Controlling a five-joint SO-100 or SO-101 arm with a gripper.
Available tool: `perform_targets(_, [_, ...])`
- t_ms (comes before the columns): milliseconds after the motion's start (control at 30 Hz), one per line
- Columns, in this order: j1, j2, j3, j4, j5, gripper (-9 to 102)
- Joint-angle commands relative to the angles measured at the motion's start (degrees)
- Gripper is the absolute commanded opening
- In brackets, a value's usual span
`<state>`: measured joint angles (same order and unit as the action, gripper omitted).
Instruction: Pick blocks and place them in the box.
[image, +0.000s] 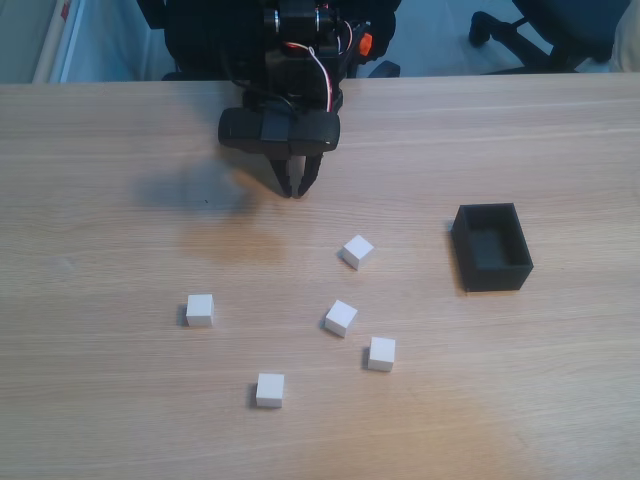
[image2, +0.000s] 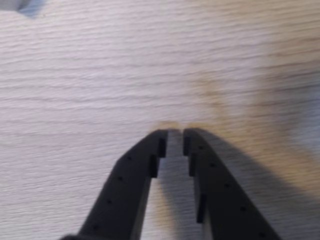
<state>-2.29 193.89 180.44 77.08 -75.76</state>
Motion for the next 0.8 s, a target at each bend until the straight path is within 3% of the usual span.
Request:
perform_targets(0, [-1.7,1.6,3.5,3.3,-0.3,0])
perform_targets(333, [-3.0,0.4,1.7,1.4,0.2,1])
perform_targets(767, [-7.6,-16.3,-9.1,-20.3,-3.9,8])
